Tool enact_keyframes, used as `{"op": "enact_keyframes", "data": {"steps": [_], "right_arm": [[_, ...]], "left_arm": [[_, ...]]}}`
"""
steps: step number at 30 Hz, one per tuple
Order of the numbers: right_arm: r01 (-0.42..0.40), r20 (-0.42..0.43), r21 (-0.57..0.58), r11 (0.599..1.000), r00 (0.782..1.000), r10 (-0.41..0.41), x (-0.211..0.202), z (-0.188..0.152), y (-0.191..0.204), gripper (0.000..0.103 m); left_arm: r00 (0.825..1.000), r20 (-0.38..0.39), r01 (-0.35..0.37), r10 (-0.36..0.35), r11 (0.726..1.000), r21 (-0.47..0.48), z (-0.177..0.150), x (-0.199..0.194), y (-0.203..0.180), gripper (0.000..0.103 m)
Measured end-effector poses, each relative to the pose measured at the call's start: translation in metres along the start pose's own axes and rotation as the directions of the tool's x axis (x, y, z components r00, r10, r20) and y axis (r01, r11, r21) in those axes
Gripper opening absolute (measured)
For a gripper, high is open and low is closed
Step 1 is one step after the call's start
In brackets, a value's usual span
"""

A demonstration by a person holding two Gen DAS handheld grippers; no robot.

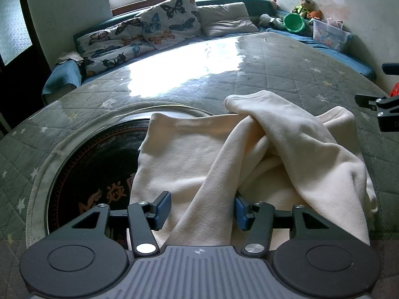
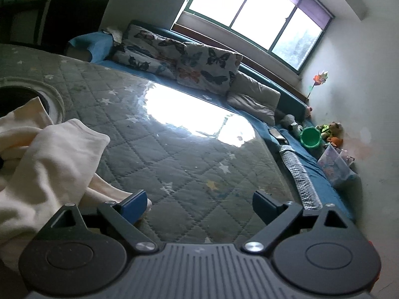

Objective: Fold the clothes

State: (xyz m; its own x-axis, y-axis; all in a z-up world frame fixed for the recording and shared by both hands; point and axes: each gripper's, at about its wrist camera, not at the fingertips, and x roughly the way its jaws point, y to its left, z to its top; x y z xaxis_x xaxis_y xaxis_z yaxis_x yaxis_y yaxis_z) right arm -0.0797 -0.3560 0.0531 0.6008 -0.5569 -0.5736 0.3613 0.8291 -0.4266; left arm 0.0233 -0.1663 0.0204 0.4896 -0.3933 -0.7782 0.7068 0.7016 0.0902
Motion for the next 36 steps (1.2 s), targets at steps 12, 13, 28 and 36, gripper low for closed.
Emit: {"op": "enact_keyframes", "data": {"steps": [12, 13, 28, 36], "right_arm": [[0.0, -0.001, -0.005, 1.0, 1.0, 0.0, 0.001, -0.001, 0.001, 0.095], [-0.004, 0.0, -0.006, 1.0, 1.0, 0.004, 0.0, -0.001, 0.002, 0.095], [-0.209, 0.041, 0.019, 0.978, 0.977, 0.209, -0.016, 0.007, 0.023, 0.092], [-0.444, 0.084, 0.081, 0.893, 0.895, 0.437, -0.026, 0.011, 0.035, 0.074]], "left_arm": [[1.0, -0.003, -0.005, 0.005, 1.0, 0.001, 0.001, 0.001, 0.001, 0.058], [1.0, -0.003, -0.006, 0.006, 1.0, 0.001, 0.001, 0.001, 0.001, 0.058], [0.999, 0.038, 0.015, -0.014, 1.0, -0.017, 0.003, -0.011, 0.007, 0.039], [0.997, 0.071, 0.037, -0.037, 0.999, 0.006, 0.006, -0.024, 0.007, 0.039]]}}
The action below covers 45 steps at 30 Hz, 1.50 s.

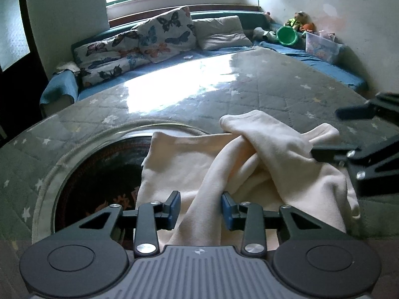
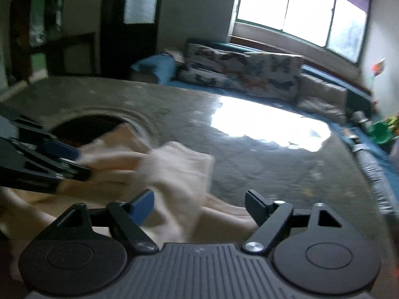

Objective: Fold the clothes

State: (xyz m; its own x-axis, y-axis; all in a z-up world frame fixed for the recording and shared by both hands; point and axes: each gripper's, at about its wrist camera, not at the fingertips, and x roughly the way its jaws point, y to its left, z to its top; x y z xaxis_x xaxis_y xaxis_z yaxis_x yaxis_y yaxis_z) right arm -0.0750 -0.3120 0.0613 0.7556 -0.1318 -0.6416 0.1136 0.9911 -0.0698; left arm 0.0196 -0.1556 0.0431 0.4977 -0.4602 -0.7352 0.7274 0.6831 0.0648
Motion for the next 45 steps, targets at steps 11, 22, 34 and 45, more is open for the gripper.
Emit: {"op": "enact_keyframes", "data": {"steps": [11, 22, 34, 45], "right_arm": [[-0.111, -0.036, 0.03, 0.993, 0.993, 0.112, 0.024, -0.004, 0.007, 0.025], [-0.074, 0.052, 0.048, 0.996, 0.996, 0.071, -0.017, -0.018, -0.02, 0.005], [0.061, 0.093, 0.062, 0.996, 0.993, -0.066, -0.082, -0.053, -0.059, 0.004], [0.208, -0.022, 0.157, 0.965, 0.978, -0.207, -0.104, -0.089, -0.103, 0.011]], "left_arm": [[0.999, -0.003, 0.039, -0.038, 0.998, 0.042, 0.017, 0.023, -0.013, 0.022], [0.992, 0.119, -0.041, 0.047, 0.998, -0.055, 0.003, -0.02, 0.018, 0.008], [0.953, 0.154, -0.206, 0.262, 0.929, -0.308, -0.048, -0.101, 0.087, 0.008], [0.942, -0.018, -0.316, 0.335, 0.87, -0.377, -0.129, -0.139, 0.103, 0.008]]}}
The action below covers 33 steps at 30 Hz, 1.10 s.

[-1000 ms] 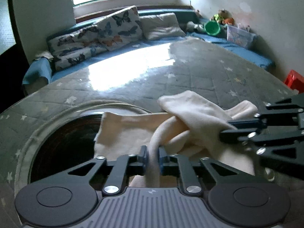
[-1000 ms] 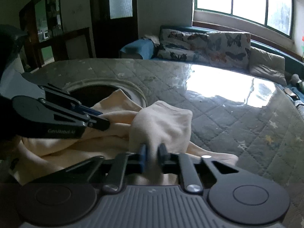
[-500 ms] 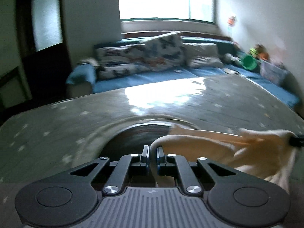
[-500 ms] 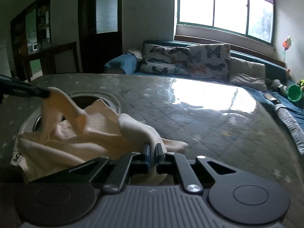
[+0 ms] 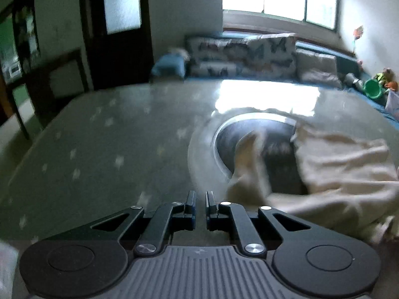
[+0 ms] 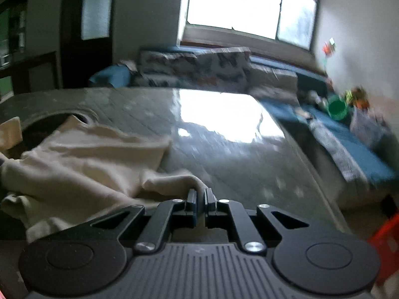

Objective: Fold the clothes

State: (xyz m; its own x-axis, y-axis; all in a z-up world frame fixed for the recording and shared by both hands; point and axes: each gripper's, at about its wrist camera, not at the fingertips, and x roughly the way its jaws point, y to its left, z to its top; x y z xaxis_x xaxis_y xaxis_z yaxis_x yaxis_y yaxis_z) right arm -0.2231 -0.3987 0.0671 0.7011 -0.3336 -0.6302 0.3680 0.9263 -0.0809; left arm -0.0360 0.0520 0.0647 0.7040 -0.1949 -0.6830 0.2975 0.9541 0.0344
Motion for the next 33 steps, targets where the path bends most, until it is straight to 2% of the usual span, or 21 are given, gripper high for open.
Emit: {"op": "enact_keyframes", "data": {"steps": [1, 3, 5, 7, 9, 11, 13, 14, 16, 17, 19, 20, 22, 25, 30, 31, 33], "right_arm": [[0.0, -0.021, 0.016, 1.0, 1.0, 0.0, 0.002, -0.001, -0.004, 0.015], [0.021, -0.013, 0.029, 0.999, 1.0, -0.02, -0.002, 0.001, -0.011, 0.017], [0.025, 0.021, 0.043, 0.999, 0.999, -0.026, -0.011, 0.004, -0.016, 0.017], [-0.025, 0.04, 0.049, 0.999, 0.999, 0.023, -0.016, 0.008, -0.017, 0.018], [-0.122, 0.033, 0.024, 0.992, 0.992, 0.122, -0.019, 0.01, -0.007, 0.018], [-0.215, 0.007, -0.018, 0.977, 0.977, 0.215, -0.019, 0.009, 0.008, 0.022], [-0.293, -0.017, -0.052, 0.955, 0.956, 0.293, -0.018, 0.007, 0.02, 0.023], [-0.349, -0.039, -0.069, 0.935, 0.937, 0.347, -0.016, 0.007, 0.03, 0.023], [-0.43, -0.072, -0.093, 0.898, 0.903, 0.424, -0.013, 0.004, 0.044, 0.023], [-0.458, -0.09, -0.104, 0.883, 0.889, 0.45, -0.011, 0.002, 0.051, 0.023], [-0.502, -0.121, -0.123, 0.856, 0.864, 0.489, -0.008, -0.001, 0.061, 0.023], [-0.514, -0.134, -0.129, 0.848, 0.856, 0.499, -0.006, 0.0, 0.065, 0.023], [-0.53, -0.157, -0.126, 0.839, 0.845, 0.511, 0.0, -0.001, 0.07, 0.023], [-0.541, -0.185, -0.118, 0.832, 0.836, 0.517, 0.008, -0.002, 0.074, 0.023], [-0.564, -0.205, -0.134, 0.815, 0.82, 0.534, 0.018, -0.006, 0.084, 0.028], [-0.566, -0.208, -0.141, 0.812, 0.819, 0.534, 0.019, -0.006, 0.086, 0.028], [-0.571, -0.213, -0.15, 0.807, 0.816, 0.537, 0.021, -0.006, 0.088, 0.028]], "left_arm": [[1.0, -0.008, -0.005, 0.005, 1.0, 0.003, -0.002, 0.0, 0.001, 0.008], [1.0, -0.017, -0.001, 0.001, 1.0, 0.009, -0.006, -0.001, 0.001, 0.008], [0.999, 0.0, 0.05, -0.05, 0.998, 0.034, -0.004, -0.007, -0.008, 0.009], [0.993, 0.015, 0.115, -0.116, 0.99, 0.086, 0.0, -0.012, -0.026, 0.01], [0.981, 0.022, 0.19, -0.195, 0.97, 0.149, 0.001, -0.017, -0.049, 0.01], [0.951, 0.027, 0.291, -0.307, 0.925, 0.244, -0.003, -0.027, -0.074, 0.01], [0.911, 0.014, 0.381, -0.411, 0.855, 0.352, -0.01, -0.036, -0.099, 0.012], [0.893, 0.0, 0.412, -0.45, 0.818, 0.402, -0.014, -0.038, -0.109, 0.012], [0.857, -0.04, 0.465, -0.514, 0.738, 0.489, -0.022, -0.04, -0.128, 0.012], [0.846, -0.065, 0.482, -0.53, 0.707, 0.518, -0.027, -0.04, -0.136, 0.012], [0.83, -0.101, 0.506, -0.549, 0.663, 0.552, -0.035, -0.036, -0.147, 0.015], [0.819, -0.117, 0.523, -0.562, 0.646, 0.555, -0.036, -0.032, -0.151, 0.021], [0.791, -0.144, 0.56, -0.594, 0.612, 0.558, -0.039, -0.03, -0.157, 0.025], [0.779, -0.149, 0.57, -0.609, 0.589, 0.574, -0.04, -0.03, -0.164, 0.029], [0.792, -0.169, 0.558, -0.587, 0.583, 0.591, -0.044, -0.018, -0.175, 0.028], [0.793, -0.174, 0.557, -0.583, 0.581, 0.593, -0.046, -0.016, -0.176, 0.025], [0.795, -0.185, 0.559, -0.577, 0.58, 0.593, -0.048, -0.012, -0.18, 0.012]]}}
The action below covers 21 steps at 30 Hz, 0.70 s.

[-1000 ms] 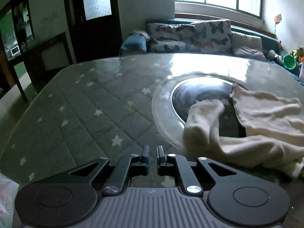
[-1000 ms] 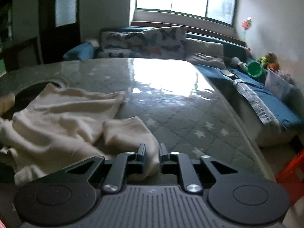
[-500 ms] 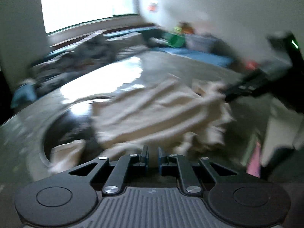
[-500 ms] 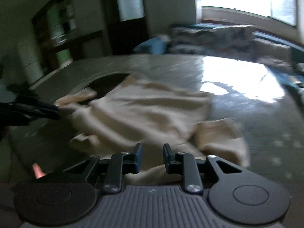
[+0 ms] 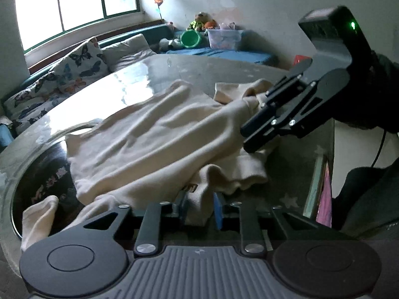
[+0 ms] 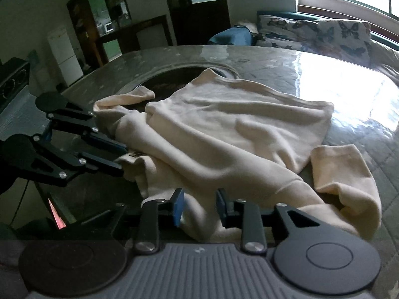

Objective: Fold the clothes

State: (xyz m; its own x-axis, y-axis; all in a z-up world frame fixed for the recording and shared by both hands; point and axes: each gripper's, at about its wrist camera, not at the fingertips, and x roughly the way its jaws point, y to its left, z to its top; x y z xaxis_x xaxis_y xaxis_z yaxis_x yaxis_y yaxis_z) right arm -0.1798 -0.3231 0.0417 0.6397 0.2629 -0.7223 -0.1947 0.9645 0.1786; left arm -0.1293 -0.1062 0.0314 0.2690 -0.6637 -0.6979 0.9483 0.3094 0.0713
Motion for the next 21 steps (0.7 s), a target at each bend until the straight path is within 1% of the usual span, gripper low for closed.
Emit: {"op": "enact_keyframes", "data": {"steps": [2, 4, 6, 9, 11, 13, 15, 18, 19, 20, 21], "right_arm": [[-0.007, -0.013, -0.006, 1.0, 1.0, 0.007, 0.005, 0.0, -0.001, 0.029], [-0.015, -0.03, -0.007, 1.0, 0.999, 0.015, 0.006, 0.0, -0.002, 0.029], [-0.041, -0.049, -0.016, 0.999, 0.998, 0.04, 0.003, -0.002, -0.002, 0.029], [-0.105, -0.092, -0.032, 0.994, 0.99, 0.102, -0.002, -0.007, 0.0, 0.029], [-0.122, -0.111, -0.055, 0.991, 0.987, 0.115, -0.005, -0.01, 0.001, 0.029], [-0.136, -0.119, -0.045, 0.99, 0.984, 0.129, -0.007, -0.009, -0.001, 0.029], [-0.144, -0.113, -0.027, 0.989, 0.984, 0.14, -0.008, -0.007, -0.005, 0.029], [-0.156, -0.089, -0.003, 0.988, 0.984, 0.155, -0.009, -0.004, -0.009, 0.029], [-0.162, -0.08, 0.002, 0.987, 0.984, 0.162, -0.008, -0.002, -0.009, 0.029], [-0.168, -0.071, 0.006, 0.986, 0.983, 0.168, -0.007, -0.001, -0.009, 0.029], [-0.172, -0.066, 0.01, 0.985, 0.983, 0.173, -0.006, 0.001, -0.009, 0.029]], "left_arm": [[1.0, -0.018, 0.018, -0.018, 1.0, -0.005, -0.001, 0.004, -0.001, 0.004], [0.998, -0.026, 0.058, -0.058, 0.998, -0.008, -0.003, 0.001, -0.004, 0.002], [0.994, -0.022, 0.108, -0.109, 0.994, -0.009, -0.005, -0.007, -0.006, 0.0], [0.99, -0.029, 0.14, -0.14, 0.99, 0.009, -0.01, -0.02, -0.008, 0.0], [0.993, -0.034, 0.111, -0.111, 0.994, 0.011, -0.014, -0.023, -0.004, 0.0], [0.996, -0.037, 0.076, -0.076, 0.997, 0.007, -0.017, -0.024, 0.001, 0.001], [0.999, -0.016, 0.047, -0.047, 0.999, -0.01, -0.018, -0.026, 0.006, 0.003], [1.0, 0.029, 0.012, -0.012, 1.0, 0.004, -0.016, -0.028, 0.005, 0.011], [0.999, 0.039, 0.0, -0.001, 1.0, 0.019, -0.015, -0.027, 0.004, 0.017], [0.999, 0.043, -0.006, 0.005, 0.999, 0.036, -0.016, -0.026, 0.001, 0.021], [0.999, 0.041, -0.003, 0.001, 0.999, 0.049, -0.017, -0.024, 0.0, 0.022]]}}
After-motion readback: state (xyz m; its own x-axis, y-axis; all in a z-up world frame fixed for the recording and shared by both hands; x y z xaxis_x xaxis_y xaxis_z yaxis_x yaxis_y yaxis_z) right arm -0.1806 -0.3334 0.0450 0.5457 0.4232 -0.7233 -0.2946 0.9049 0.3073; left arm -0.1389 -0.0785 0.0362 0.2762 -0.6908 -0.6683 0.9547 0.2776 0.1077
